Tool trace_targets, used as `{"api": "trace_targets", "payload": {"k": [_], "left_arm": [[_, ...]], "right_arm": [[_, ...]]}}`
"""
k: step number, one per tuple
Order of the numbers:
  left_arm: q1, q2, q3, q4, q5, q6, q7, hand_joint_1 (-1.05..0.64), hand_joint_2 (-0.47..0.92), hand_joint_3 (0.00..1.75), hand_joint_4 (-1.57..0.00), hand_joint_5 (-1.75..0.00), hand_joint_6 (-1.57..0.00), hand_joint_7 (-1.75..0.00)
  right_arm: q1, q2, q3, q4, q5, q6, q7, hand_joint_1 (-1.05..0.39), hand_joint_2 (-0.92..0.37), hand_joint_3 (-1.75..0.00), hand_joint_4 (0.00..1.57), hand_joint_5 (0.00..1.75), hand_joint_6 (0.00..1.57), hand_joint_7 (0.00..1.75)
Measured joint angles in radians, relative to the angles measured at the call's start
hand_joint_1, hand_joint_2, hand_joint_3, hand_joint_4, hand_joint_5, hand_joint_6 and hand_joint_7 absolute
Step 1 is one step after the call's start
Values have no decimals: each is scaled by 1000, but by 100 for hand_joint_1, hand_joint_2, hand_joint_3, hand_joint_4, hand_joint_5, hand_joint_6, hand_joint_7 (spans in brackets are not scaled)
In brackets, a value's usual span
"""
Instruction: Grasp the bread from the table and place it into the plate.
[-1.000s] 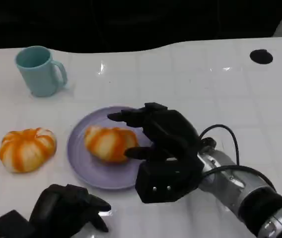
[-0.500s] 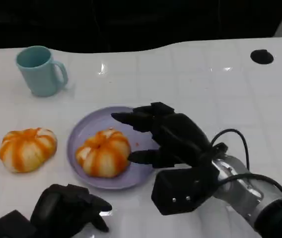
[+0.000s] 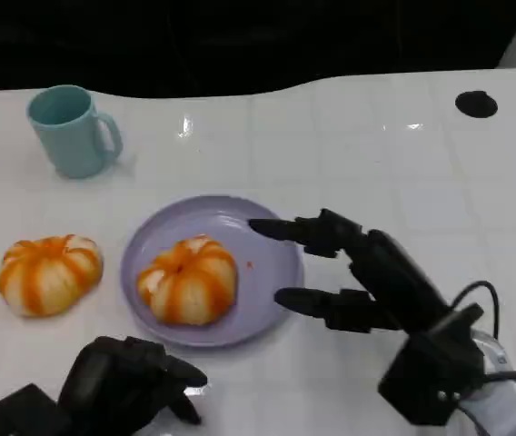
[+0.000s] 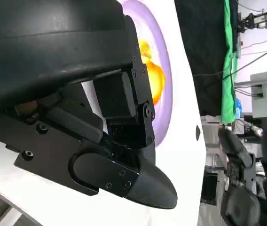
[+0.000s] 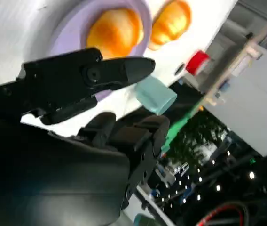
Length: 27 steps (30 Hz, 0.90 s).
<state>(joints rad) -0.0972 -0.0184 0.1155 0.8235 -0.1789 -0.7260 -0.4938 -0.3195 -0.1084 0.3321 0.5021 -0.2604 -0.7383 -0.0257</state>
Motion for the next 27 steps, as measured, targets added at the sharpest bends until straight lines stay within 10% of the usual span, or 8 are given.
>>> {"api": "trace_targets", "payload": {"k": [5, 10, 27], "left_arm": [[0, -1, 0, 0, -1, 0, 0, -105, 92, 2, -140, -84, -157, -23], [-1, -1, -1, 0, 0, 0, 1, -105, 92, 1, -140, -84, -157, -24], [4, 1, 6, -11, -35, 21, -25, -105, 91, 0, -139, -84, -157, -22]], "right_arm": [[95, 1, -45, -19, 231, -64, 143, -28, -50, -101, 61, 149, 73, 98], [166, 3, -95, -59, 300, -81, 211, -24, -33, -139, 77, 159, 81, 129], [343, 28, -182, -105, 369, -152, 301, -27, -34, -138, 83, 175, 78, 152]]}}
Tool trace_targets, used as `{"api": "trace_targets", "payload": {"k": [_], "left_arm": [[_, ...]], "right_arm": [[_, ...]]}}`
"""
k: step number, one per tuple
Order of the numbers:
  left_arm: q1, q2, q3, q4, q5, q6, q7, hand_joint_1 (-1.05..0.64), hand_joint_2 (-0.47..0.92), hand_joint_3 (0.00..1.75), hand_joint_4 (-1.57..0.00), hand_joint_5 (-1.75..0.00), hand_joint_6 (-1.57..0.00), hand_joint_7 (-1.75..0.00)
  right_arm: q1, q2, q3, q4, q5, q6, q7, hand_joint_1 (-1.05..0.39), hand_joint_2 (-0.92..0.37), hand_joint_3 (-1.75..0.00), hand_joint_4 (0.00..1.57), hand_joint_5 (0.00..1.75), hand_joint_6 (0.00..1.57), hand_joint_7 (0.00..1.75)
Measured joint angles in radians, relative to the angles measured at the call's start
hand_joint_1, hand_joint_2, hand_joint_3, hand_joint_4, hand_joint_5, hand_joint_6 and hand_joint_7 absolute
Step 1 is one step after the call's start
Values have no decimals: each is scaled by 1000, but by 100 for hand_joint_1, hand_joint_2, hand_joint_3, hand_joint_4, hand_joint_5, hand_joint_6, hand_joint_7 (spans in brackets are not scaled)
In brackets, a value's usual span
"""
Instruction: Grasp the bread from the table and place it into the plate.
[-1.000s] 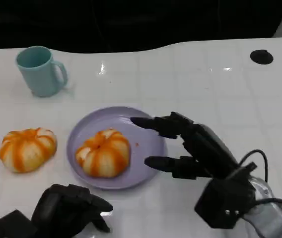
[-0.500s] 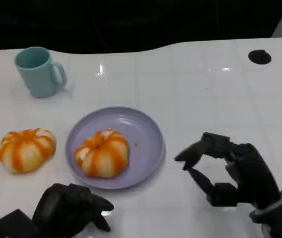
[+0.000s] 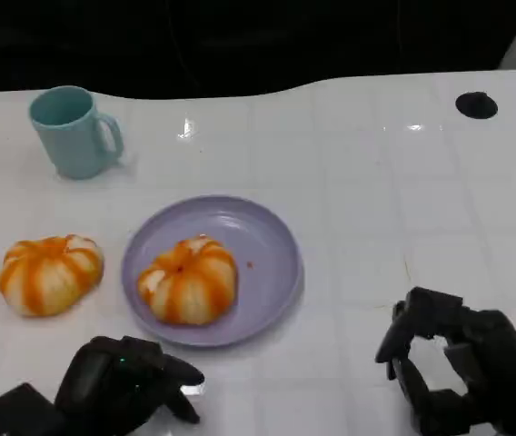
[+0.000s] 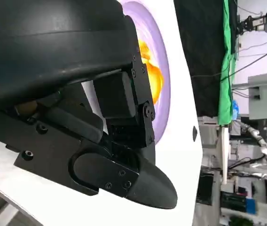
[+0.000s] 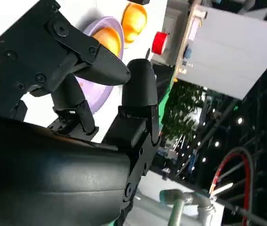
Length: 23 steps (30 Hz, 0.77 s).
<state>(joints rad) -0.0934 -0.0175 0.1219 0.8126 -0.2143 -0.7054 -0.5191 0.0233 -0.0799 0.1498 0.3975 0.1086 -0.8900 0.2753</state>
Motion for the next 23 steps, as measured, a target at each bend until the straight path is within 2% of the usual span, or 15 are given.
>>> {"api": "trace_targets", "payload": {"k": [7, 23], "left_arm": [[1, 6, 1, 0, -5, 0, -8, -105, 91, 0, -140, -84, -157, -22], [1, 14, 13, 0, -9, 0, -22, -105, 91, 0, -140, -83, -157, -22]], "right_arm": [[48, 24, -12, -19, 13, 1, 16, -24, -33, -137, 84, 175, 75, 152], [20, 26, -47, 69, -16, -62, 30, -25, -35, -136, 84, 175, 77, 150]]}}
